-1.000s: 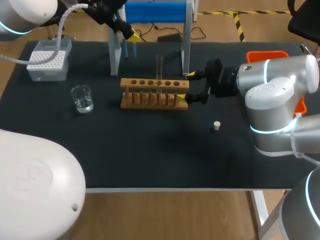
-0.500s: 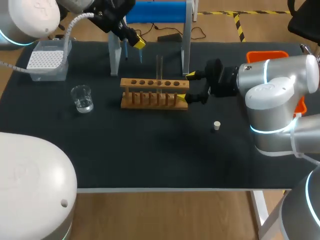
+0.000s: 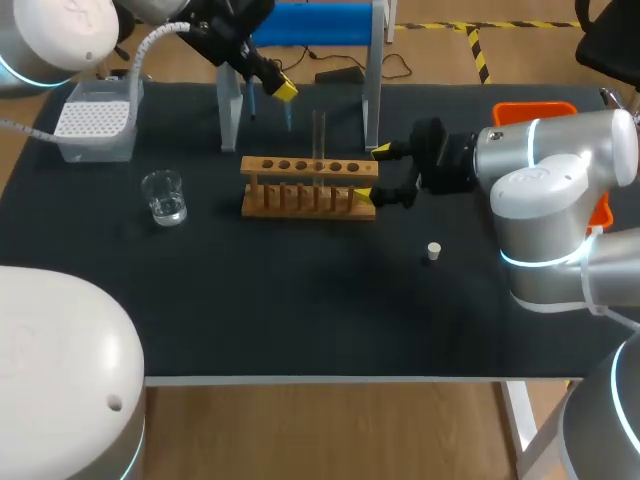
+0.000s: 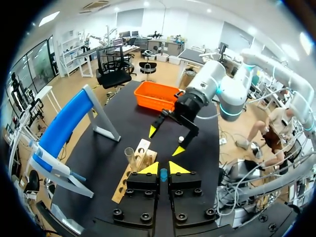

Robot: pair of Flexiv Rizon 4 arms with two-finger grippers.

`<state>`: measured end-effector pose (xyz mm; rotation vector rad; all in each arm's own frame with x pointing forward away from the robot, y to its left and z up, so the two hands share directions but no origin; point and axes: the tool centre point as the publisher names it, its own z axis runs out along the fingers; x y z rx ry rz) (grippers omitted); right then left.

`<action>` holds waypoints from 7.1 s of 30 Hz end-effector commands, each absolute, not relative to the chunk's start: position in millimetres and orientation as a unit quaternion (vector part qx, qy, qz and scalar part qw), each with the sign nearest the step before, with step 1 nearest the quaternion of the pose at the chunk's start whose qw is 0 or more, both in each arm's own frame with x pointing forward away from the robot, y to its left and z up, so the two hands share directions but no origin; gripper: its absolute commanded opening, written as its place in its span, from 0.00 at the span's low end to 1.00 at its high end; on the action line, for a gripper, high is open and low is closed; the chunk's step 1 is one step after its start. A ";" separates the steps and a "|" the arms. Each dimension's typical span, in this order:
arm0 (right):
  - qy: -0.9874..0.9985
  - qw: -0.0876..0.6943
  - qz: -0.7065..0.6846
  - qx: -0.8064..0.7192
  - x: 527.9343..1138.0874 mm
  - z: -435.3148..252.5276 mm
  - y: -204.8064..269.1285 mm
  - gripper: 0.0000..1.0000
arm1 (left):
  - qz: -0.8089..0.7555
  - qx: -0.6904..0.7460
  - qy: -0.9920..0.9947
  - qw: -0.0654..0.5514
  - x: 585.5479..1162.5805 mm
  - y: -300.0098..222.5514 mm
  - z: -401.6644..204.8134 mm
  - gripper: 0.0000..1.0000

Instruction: Invert the test tube, pick up the pipette, mount the tip to pipette, aspirate from beaker and dispense into the tube, eject the tip, return the pipette, and cap with the stopper.

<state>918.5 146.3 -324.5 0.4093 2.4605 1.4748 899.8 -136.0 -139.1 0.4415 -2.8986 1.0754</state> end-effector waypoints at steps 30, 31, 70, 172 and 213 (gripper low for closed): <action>0.843 0.122 0.505 0.140 918.4 -324.6 146.1 1.00 | 0.343 0.141 -0.928 0.010 900.6 -136.4 -139.4 0.00; 0.841 0.124 0.508 0.138 915.9 -321.6 145.0 1.00 | 0.343 0.141 -0.928 0.010 900.6 -136.4 -139.4 0.00; 0.744 0.067 0.665 0.010 882.3 -215.2 226.3 1.00 | 0.343 0.141 -0.928 0.010 900.6 -136.4 -139.4 0.00; 0.711 -0.038 0.702 -0.015 902.6 -176.2 281.8 0.28 | 0.343 0.141 -0.928 0.010 900.6 -136.4 -139.4 0.00; 0.707 -0.043 0.706 0.011 866.6 -199.8 196.6 0.00 | 0.343 0.141 -0.928 0.010 900.6 -136.4 -139.4 1.00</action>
